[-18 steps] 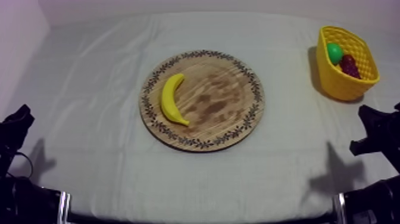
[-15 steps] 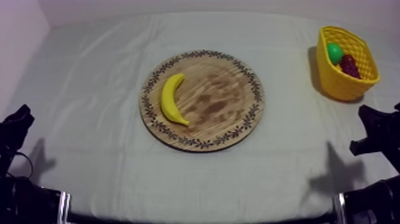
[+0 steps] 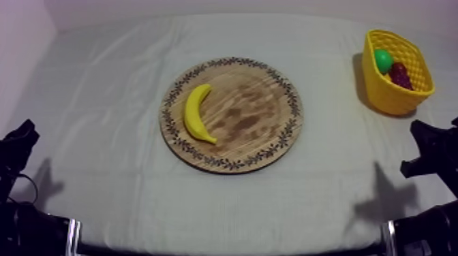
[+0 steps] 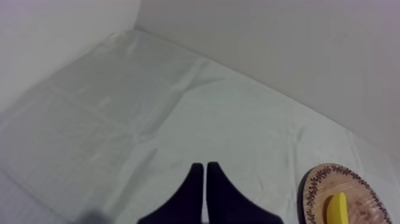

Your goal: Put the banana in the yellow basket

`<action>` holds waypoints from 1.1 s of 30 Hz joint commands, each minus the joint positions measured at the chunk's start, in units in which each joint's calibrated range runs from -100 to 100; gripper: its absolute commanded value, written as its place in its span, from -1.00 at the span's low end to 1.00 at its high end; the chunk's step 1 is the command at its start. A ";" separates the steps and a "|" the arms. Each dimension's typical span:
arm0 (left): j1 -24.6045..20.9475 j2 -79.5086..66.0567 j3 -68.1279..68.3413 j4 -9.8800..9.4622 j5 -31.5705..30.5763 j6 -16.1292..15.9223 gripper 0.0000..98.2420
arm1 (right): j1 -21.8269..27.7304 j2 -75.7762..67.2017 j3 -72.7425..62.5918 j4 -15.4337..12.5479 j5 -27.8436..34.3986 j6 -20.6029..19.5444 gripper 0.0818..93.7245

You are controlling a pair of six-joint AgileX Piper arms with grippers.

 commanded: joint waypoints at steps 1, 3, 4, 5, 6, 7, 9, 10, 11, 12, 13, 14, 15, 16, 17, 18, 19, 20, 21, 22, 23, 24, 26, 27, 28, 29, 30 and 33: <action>-0.01 0.04 0.00 -0.02 0.00 -0.01 -1.00 | -0.01 0.01 0.00 -0.02 0.01 -0.01 -0.99; -0.01 0.04 0.00 -0.02 0.00 -0.01 -1.00 | -0.01 0.01 0.00 -0.02 0.01 -0.01 -0.99; -0.01 0.04 0.00 -0.02 0.00 -0.01 -1.00 | -0.01 0.01 0.00 -0.02 0.01 -0.01 -0.99; -0.01 0.04 0.00 -0.02 0.00 -0.01 -1.00 | -0.01 0.01 0.00 -0.02 0.01 -0.01 -0.99; -0.01 0.04 0.00 -0.02 0.00 -0.01 -1.00 | -0.01 0.01 0.00 -0.02 0.01 -0.01 -0.99; -0.01 0.04 0.00 -0.02 0.00 -0.01 -1.00 | -0.01 0.01 0.00 -0.02 0.01 -0.01 -0.99; -0.01 0.04 0.00 -0.02 0.00 -0.01 -1.00 | -0.01 0.01 0.00 -0.02 0.01 -0.01 -0.99; -0.01 0.04 0.00 -0.02 0.00 -0.01 -1.00 | -0.01 0.01 0.00 -0.02 0.01 -0.01 -0.99; -0.01 0.04 0.00 -0.02 0.00 -0.01 -1.00 | -0.01 0.01 0.00 -0.02 0.01 -0.01 -0.99; -0.01 0.04 0.00 -0.02 0.00 -0.01 -1.00 | -0.01 0.01 0.00 -0.02 0.01 -0.01 -0.99; -0.01 0.04 0.00 -0.02 0.00 -0.01 -1.00 | -0.01 0.01 0.00 -0.02 0.01 -0.01 -0.99; -0.01 0.04 0.00 -0.02 0.00 -0.01 -1.00 | -0.01 0.01 0.00 -0.02 0.01 0.02 -0.99; -0.01 0.04 0.00 -0.02 0.00 -0.01 -1.00 | -0.01 0.01 0.00 -0.02 0.01 0.04 -0.99; -0.01 0.04 0.00 -0.02 0.00 -0.01 -1.00 | -0.01 0.01 0.00 -0.02 0.01 0.06 -0.99; -0.01 0.04 0.00 -0.02 0.00 -0.01 -1.00 | -0.01 0.01 0.00 -0.02 0.01 0.07 -0.99; -0.01 0.04 0.00 -0.02 0.00 -0.01 -1.00 | -0.01 0.01 0.00 -0.02 0.01 0.07 -0.99; -0.01 0.04 0.00 -0.02 0.00 -0.01 -1.00 | -0.01 0.01 0.00 -0.02 0.01 0.09 -0.99; -0.01 0.04 0.00 -0.02 0.00 -0.01 -1.00 | -0.01 0.01 0.00 -0.02 0.01 0.11 -0.99; -0.01 0.04 0.00 -0.02 0.00 -0.01 -1.00 | -0.01 0.01 0.00 -0.02 0.01 0.12 -0.99; -0.01 0.04 0.00 -0.02 0.00 -0.01 -1.00 | -0.01 0.01 0.00 -0.02 0.01 0.12 -0.99; -0.01 0.04 0.00 -0.02 0.00 -0.01 -1.00 | -0.01 0.01 0.00 -0.02 0.01 0.16 -0.99; -0.01 0.04 0.00 -0.02 0.00 -0.01 -1.00 | -0.03 0.01 0.00 -0.02 0.01 0.39 -0.99; -0.01 0.04 0.00 -0.02 0.00 -0.01 -1.00 | -0.06 0.01 0.00 -0.02 0.01 1.29 -0.99; -0.01 0.04 0.00 -0.02 0.00 -0.01 -1.00 | -0.06 0.01 0.00 0.00 -0.04 1.55 -0.99; -0.01 0.04 0.00 -0.02 0.00 -0.01 -1.00 | -0.07 0.01 0.00 0.01 -0.17 1.76 -0.99; -0.01 0.04 0.00 -0.02 0.00 -0.01 -1.00 | -0.12 0.01 0.00 0.04 -0.36 1.99 -0.99; -0.01 0.04 0.00 -0.02 0.00 -0.01 -1.00 | -0.20 0.01 0.00 0.25 -0.51 2.02 -1.00; -0.01 0.04 0.00 -0.02 0.00 -0.01 -1.00 | -0.73 0.50 -0.17 1.66 -1.02 1.22 -1.00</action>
